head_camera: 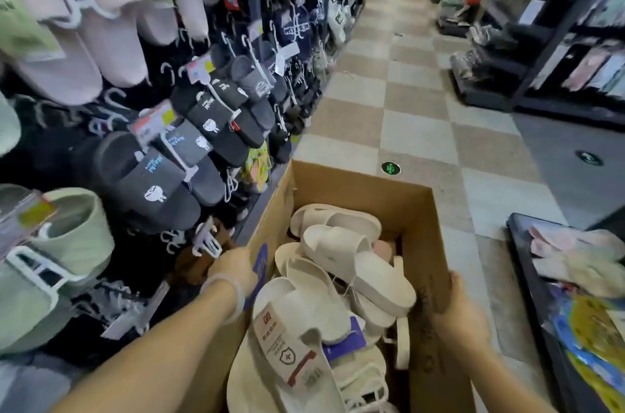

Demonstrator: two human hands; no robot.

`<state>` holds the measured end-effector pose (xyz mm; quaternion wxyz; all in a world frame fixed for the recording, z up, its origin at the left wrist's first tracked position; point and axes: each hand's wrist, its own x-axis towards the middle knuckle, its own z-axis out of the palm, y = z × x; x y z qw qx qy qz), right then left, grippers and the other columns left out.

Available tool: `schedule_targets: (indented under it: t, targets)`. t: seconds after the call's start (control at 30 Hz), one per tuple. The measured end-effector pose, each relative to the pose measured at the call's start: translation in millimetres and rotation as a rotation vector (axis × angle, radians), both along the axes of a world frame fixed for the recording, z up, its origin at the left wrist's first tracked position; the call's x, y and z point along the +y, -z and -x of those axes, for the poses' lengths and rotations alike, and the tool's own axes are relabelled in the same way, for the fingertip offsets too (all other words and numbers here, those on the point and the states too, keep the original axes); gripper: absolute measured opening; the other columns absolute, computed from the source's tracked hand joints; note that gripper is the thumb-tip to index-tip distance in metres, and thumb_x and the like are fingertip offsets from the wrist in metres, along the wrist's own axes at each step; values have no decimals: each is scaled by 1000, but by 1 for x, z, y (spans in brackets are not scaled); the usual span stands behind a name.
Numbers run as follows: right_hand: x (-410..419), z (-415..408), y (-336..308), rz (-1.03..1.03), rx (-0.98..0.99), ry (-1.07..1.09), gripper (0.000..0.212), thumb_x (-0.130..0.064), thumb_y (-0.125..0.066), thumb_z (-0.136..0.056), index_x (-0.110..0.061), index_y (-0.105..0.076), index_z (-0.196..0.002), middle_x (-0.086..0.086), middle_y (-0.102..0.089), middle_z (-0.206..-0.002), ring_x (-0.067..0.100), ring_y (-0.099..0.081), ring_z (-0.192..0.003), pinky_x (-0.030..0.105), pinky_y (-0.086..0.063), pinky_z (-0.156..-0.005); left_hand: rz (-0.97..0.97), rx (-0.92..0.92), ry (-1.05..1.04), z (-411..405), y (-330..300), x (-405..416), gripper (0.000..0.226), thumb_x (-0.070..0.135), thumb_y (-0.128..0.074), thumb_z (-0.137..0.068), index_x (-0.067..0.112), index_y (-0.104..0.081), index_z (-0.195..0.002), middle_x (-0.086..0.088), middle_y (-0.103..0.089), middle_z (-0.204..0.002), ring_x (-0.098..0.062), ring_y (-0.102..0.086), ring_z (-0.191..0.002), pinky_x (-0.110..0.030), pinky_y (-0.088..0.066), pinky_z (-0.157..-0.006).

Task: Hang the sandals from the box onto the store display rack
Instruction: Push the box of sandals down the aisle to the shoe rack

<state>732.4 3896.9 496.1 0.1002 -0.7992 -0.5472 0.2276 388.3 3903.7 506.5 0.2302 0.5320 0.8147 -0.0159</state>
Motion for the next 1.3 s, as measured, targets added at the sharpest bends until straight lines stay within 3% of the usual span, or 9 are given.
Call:
schedule_targets:
  t: [0.17, 0.43, 0.57, 0.63, 0.73, 0.83, 0.93, 1.1, 1.3]
  targets:
    - [84, 10, 8, 21, 23, 55, 53, -28, -59, -77, -28, -30, -121, 5, -63, -95, 31, -64, -81, 41, -54, -72, 15, 14, 81, 6, 3, 100, 10, 20, -49, -93, 12, -45, -89, -11, -63, -106, -29, -62, -96, -33, -44, -69]
    - [233, 10, 20, -10, 96, 106, 59, -14, -59, -74, -25, -30, -124, 5, -61, -96, 30, -64, -83, 46, -55, -71, -29, 2, 77, 9, 5, 266, 17, 24, -52, -90, 12, -51, -102, -9, -62, -104, -29, -60, -93, -35, -48, -71]
    - [331, 3, 43, 13, 103, 117, 58, -13, -60, -71, -26, -31, -119, 7, -59, -96, 33, -62, -85, 48, -54, -74, -31, -2, 40, 6, 26, 350, 11, 21, -50, -91, 14, -49, -101, -7, -61, -94, -27, -58, -80, -32, -47, -64]
    - [383, 0, 62, 47, 76, 84, 60, -18, -59, -71, -27, -29, -121, 9, -59, -97, 34, -63, -88, 48, -54, -77, -23, 28, 19, 4, 42, 390, 8, 22, -50, -92, 15, -47, -94, -6, -57, -87, -25, -54, -75, -31, -44, -61]
    - [453, 6, 79, 108, 37, 58, 63, -21, -55, -78, -25, -22, -131, 13, -62, -105, 35, -63, -91, 47, -53, -79, 12, 34, -26, 4, 69, 451, 17, 26, -50, -92, 12, -51, -102, -9, -61, -97, -27, -56, -83, -31, -44, -65]
    - [514, 14, 102, 146, -11, 9, 68, -16, -52, -83, -25, -15, -138, 16, -63, -103, 37, -63, -87, 44, -53, -72, 35, 10, -84, 8, 103, 505, 24, 25, -54, -90, 7, -55, -106, -14, -62, -109, -31, -60, -99, -31, -44, -72]
    - [566, 26, 135, 169, -56, -24, 69, -15, -50, -86, -20, -11, -142, 15, -61, -90, 32, -57, -70, 35, -45, -60, 17, -3, -118, 14, 146, 552, 26, 25, -57, -89, 4, -54, -105, -19, -62, -108, -34, -60, -100, -35, -46, -76]
    - [641, 50, 225, 184, -101, -51, 77, -13, -54, -84, -21, -8, -145, 17, -64, -101, 37, -63, -84, 37, -44, -66, 19, 16, -159, 36, 246, 616, 34, 28, -57, -89, 2, -51, -110, -21, -60, -107, -38, -59, -97, -41, -48, -75]
    - [700, 75, 363, 170, -108, -63, 73, -17, -58, -83, -29, -14, -140, 15, -65, -95, 40, -63, -80, 49, -54, -73, 11, -10, -199, 59, 381, 667, 29, 27, -59, -88, 2, -51, -99, -21, -60, -101, -39, -58, -94, -41, -47, -72]
